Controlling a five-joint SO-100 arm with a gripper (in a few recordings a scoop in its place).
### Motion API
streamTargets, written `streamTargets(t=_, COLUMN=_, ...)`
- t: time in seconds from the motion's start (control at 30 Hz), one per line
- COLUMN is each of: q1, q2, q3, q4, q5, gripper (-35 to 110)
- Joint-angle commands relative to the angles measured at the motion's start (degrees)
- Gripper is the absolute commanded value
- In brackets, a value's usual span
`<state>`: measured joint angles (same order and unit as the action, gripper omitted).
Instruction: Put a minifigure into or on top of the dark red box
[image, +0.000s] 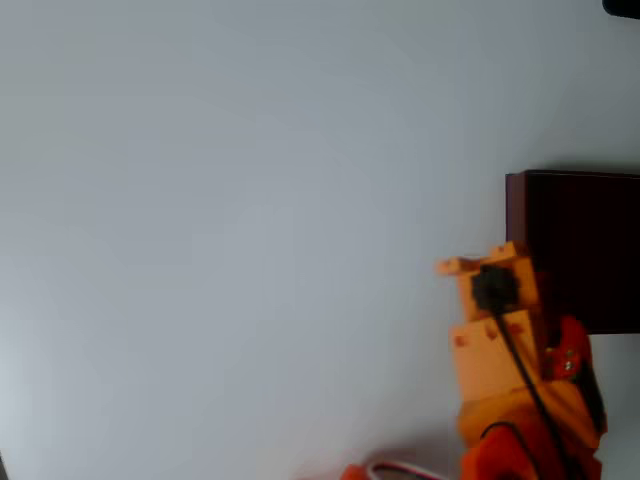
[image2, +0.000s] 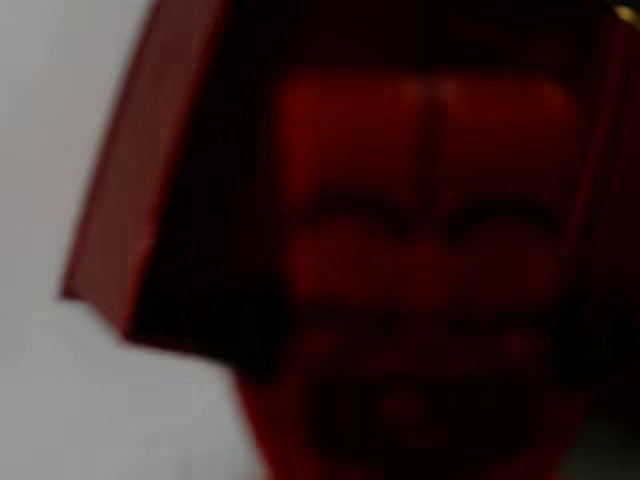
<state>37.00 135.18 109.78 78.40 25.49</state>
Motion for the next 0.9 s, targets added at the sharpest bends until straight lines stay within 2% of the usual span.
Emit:
streamTargets(t=0.0, q1=5.36, q2=-2.29, q3=3.6, q4=-9.49, q5=-0.97, gripper=0)
streamTargets(t=0.2, q1=9.32, q2=-17.05, q3=2.2, q4=-21.8, q5=-2.64, gripper=0)
streamTargets(t=0.4, q1=11.43, q2=-34.54, q3=-3.78, q4=-26.28, q5=-4.13, gripper=0)
streamTargets(t=0.63, q1=9.4, q2=-46.23, q3=-7.03, q4=-25.14, q5=-3.96, gripper=6)
streamTargets(t=0.87, q1=4.92, q2=-39.64, q3=-6.5, q4=-20.39, q5=-4.22, gripper=11)
